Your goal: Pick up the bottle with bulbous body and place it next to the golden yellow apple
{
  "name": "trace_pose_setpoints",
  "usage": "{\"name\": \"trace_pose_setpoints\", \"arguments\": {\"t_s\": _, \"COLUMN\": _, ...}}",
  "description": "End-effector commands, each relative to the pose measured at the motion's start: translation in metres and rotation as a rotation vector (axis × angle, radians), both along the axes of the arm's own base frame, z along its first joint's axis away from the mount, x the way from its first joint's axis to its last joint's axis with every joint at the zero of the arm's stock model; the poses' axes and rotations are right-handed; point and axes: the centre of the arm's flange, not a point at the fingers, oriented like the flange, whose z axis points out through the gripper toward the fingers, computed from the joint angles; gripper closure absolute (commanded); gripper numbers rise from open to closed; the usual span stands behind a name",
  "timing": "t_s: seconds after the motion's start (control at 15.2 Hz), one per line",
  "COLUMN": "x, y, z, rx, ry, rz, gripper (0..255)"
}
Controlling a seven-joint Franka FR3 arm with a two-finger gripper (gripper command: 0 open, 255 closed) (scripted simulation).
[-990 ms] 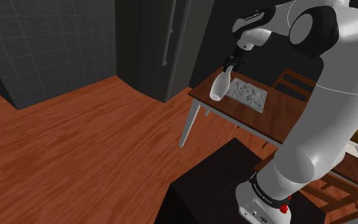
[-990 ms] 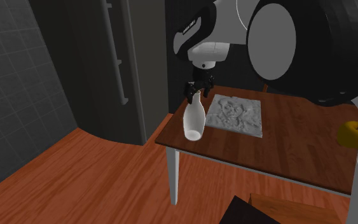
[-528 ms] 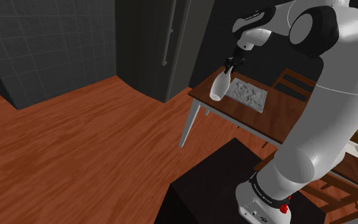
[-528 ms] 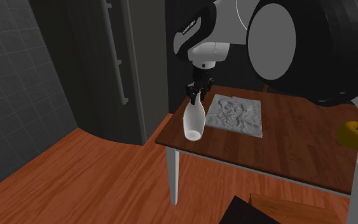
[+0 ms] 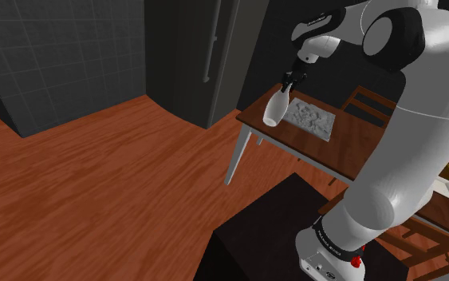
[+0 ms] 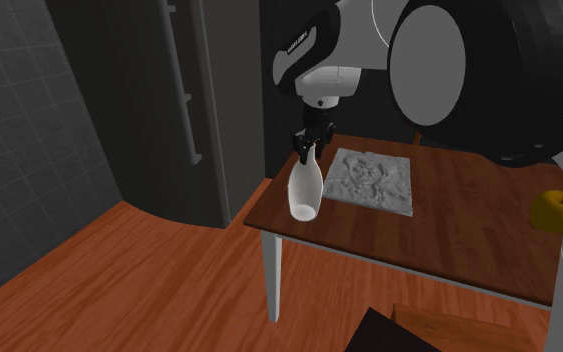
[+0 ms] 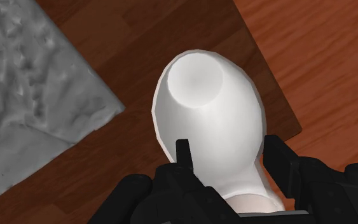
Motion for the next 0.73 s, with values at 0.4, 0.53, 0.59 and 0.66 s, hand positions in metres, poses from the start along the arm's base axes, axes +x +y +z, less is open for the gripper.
{"name": "trace_pose_setpoints", "arguments": {"t_s": 0.4, "x": 0.0, "y": 0.0, "z": 0.037, "rx": 0.0, "ry": 0.0, "rz": 0.0, "gripper": 255}}
{"name": "trace_pose_setpoints", "arguments": {"t_s": 0.53, "x": 0.0, "y": 0.0, "z": 0.047, "rx": 0.0, "ry": 0.0, "rz": 0.0, "gripper": 255}}
{"name": "trace_pose_setpoints", "arguments": {"t_s": 0.59, "x": 0.0, "y": 0.0, "z": 0.053, "rx": 0.0, "ry": 0.0, "rz": 0.0, "gripper": 255}}
{"name": "trace_pose_setpoints", "arguments": {"t_s": 0.66, "x": 0.0, "y": 0.0, "z": 0.058, "rx": 0.0, "ry": 0.0, "rz": 0.0, "gripper": 255}}
